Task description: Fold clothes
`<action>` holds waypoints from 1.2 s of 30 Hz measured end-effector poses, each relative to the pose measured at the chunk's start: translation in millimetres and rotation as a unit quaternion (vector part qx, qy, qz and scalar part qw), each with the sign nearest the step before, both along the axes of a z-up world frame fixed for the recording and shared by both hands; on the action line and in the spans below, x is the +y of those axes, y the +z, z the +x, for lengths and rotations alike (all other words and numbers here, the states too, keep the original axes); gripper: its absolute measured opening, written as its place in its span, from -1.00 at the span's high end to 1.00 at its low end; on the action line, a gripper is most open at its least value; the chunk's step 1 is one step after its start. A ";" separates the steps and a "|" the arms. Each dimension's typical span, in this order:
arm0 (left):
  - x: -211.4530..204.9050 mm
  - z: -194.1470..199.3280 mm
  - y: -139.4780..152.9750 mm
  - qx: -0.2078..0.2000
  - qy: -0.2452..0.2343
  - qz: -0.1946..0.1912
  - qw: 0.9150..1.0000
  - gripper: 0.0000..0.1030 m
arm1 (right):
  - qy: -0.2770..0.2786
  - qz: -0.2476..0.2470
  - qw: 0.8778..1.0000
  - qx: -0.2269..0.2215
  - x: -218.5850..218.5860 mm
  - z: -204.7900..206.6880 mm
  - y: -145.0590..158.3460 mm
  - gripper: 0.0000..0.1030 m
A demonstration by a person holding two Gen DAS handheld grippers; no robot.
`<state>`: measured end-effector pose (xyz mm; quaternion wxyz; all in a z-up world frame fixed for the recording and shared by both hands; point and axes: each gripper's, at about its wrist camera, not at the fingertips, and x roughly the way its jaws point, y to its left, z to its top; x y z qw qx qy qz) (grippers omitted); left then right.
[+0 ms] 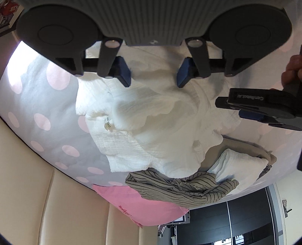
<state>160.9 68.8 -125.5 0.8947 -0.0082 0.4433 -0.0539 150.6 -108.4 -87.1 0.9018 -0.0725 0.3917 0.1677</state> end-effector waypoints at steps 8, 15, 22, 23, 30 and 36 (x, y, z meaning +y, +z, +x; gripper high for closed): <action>6.9 13.4 -23.7 0.044 0.009 -0.053 0.998 0.96 | -0.024 -0.004 1.000 0.018 2.3 7.3 0.7 0.90; 14.4 -6.4 25.0 -0.020 0.020 -0.041 0.999 1.00 | -0.046 0.028 0.998 -0.042 -6.4 -6.3 40.5 0.93; 36.6 -36.2 91.4 -0.075 0.037 -0.027 0.996 1.00 | -0.014 0.092 0.991 -0.096 6.1 -36.0 99.5 0.93; 41.7 -42.8 102.3 -0.085 0.045 -0.025 0.995 1.00 | -0.004 0.098 0.990 -0.106 11.6 -42.9 107.4 0.94; 83.2 -103.1 177.0 -0.163 0.102 0.011 0.981 1.00 | 0.056 0.143 0.973 -0.170 50.0 -90.5 164.8 0.94; 138.8 -170.8 240.2 -0.216 0.169 0.039 0.961 1.00 | 0.117 0.193 0.955 -0.194 89.4 -132.1 210.5 0.94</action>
